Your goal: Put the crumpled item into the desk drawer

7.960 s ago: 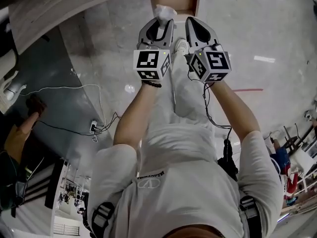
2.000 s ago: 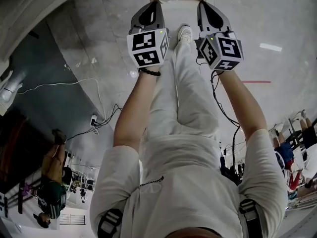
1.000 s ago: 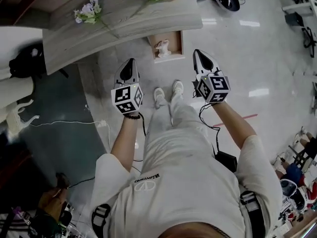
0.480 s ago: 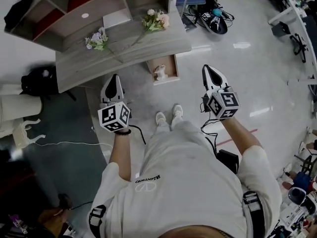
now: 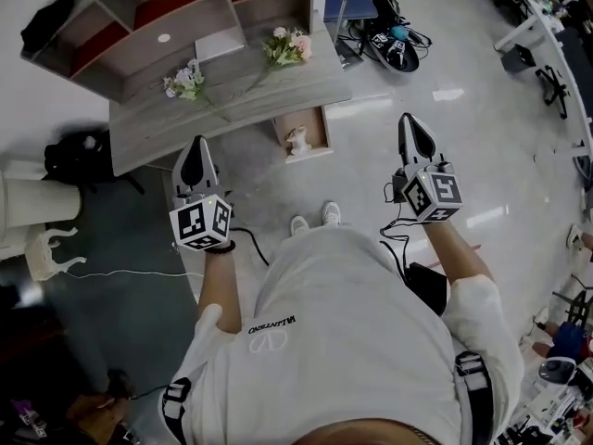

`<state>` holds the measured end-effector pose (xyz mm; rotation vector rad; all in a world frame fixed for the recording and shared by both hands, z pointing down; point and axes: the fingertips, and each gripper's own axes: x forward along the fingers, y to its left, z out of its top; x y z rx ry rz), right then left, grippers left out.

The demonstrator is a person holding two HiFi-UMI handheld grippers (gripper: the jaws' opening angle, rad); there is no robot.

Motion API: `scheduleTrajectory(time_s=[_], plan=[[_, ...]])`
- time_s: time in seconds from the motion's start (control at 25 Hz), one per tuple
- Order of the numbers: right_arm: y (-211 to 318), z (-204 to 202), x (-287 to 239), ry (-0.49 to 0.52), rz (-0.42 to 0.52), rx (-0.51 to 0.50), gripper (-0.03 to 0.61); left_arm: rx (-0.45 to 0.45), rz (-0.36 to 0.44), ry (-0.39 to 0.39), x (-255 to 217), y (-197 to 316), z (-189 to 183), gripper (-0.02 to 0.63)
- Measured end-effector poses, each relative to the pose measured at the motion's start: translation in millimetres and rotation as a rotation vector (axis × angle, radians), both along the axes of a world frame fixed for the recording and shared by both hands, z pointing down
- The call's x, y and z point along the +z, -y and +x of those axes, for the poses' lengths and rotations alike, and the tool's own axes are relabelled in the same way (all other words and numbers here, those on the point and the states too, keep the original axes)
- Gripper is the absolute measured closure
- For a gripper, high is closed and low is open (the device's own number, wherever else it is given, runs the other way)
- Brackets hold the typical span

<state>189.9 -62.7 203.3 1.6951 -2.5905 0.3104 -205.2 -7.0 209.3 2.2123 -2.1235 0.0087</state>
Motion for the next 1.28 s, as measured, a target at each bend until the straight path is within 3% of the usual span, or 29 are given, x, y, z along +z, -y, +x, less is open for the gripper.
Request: scheduleTrajectory(time_s=[0.2,1.28], plan=[[-0.4,12.7,2.0,0.034,-0.031,0.021,0.581,0.001,0.047,0.001,-18.2,-1.0,5.3,0.612],[12.4,11.7,11.4,0.025,-0.061,0.007,0.581,0.011,0.007,-0.033,0.6,10.5,21.0,0.612]])
